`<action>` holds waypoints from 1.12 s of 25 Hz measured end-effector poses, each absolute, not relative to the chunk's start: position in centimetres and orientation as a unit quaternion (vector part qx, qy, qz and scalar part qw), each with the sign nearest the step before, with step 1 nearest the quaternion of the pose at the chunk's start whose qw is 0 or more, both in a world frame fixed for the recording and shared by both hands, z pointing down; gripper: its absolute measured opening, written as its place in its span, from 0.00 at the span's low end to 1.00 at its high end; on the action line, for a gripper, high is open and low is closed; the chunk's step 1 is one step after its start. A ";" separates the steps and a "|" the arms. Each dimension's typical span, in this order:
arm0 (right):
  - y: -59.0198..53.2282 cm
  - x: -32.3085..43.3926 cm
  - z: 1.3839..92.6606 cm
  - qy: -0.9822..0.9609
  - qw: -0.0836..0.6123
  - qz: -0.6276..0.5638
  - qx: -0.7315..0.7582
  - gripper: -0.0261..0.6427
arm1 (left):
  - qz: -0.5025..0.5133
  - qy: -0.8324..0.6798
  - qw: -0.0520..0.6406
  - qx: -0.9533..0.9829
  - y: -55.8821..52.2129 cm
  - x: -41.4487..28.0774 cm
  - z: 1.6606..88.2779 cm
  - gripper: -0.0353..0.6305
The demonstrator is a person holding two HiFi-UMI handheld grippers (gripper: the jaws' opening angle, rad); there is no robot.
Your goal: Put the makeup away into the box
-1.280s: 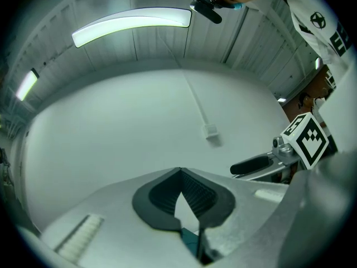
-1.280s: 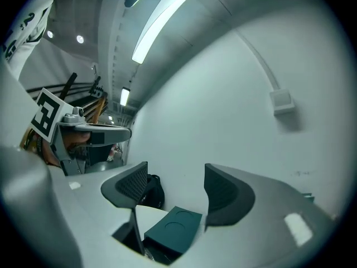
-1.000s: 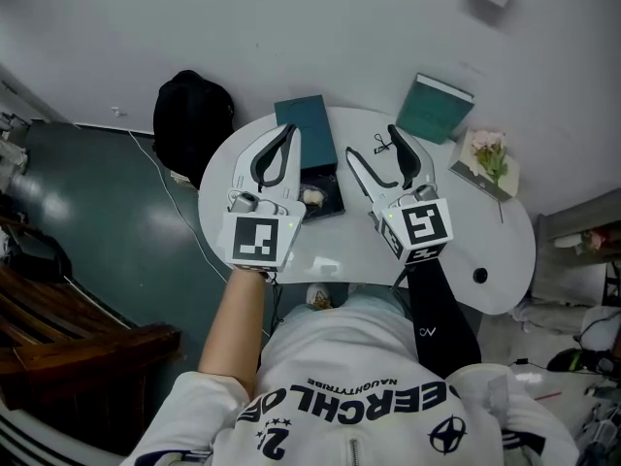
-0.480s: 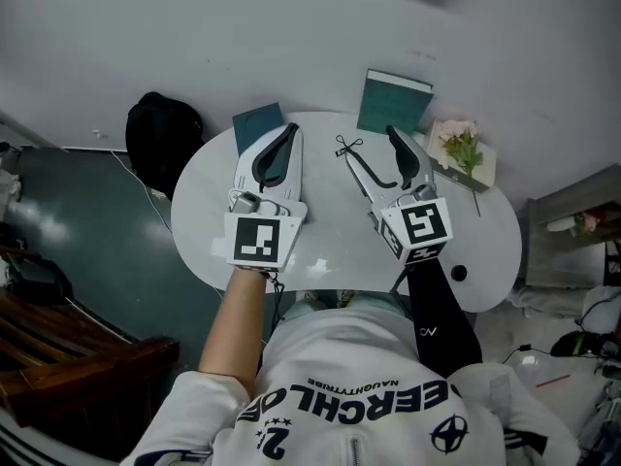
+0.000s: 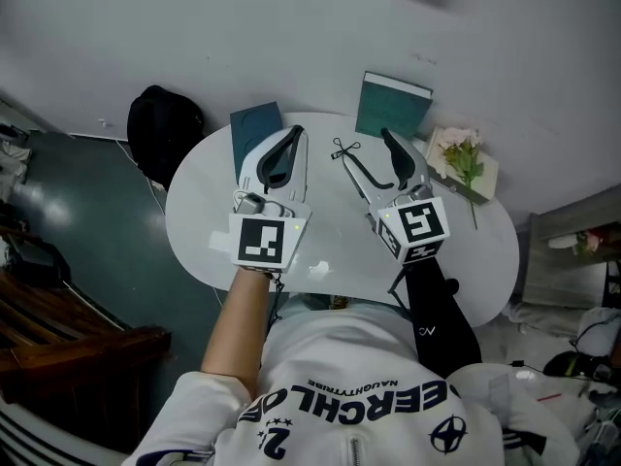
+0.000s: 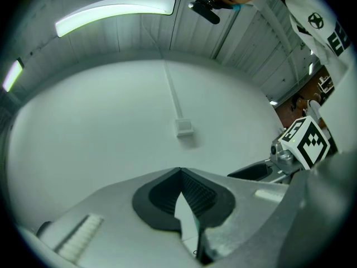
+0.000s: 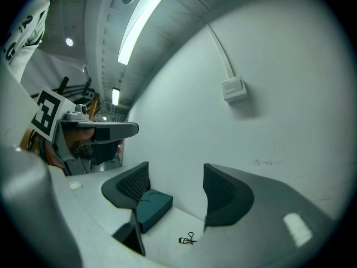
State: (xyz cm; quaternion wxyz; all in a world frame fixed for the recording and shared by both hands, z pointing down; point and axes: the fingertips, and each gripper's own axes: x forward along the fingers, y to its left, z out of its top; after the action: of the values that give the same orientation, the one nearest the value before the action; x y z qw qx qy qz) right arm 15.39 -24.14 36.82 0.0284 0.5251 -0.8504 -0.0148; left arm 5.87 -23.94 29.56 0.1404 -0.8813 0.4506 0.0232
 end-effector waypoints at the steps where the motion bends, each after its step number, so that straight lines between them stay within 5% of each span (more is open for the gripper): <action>1: -24.3 15.3 37.1 -0.853 0.031 -0.012 0.521 0.54 | 0.024 0.451 0.143 -0.880 -23.9 5.9 29.5 0.06; 6: -25.3 14.1 39.5 -0.865 0.080 -0.019 0.494 0.53 | 0.024 0.456 0.140 -0.879 -24.3 6.0 29.7 0.06; 20: -31.8 11.2 56.1 -0.847 0.458 -0.100 0.251 0.47 | 0.018 0.461 0.128 -0.878 -25.9 5.0 31.5 0.06; 28: -34.6 11.8 64.8 -0.780 0.595 -0.138 0.134 0.45 | 0.012 0.472 0.108 -0.875 -27.2 3.2 32.7 0.06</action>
State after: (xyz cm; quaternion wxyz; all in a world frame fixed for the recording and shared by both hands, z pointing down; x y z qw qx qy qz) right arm 11.77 -34.55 64.79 0.5952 0.1340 -0.7803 -0.1379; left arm 3.19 -27.20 32.70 0.1081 -0.8746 0.4724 0.0120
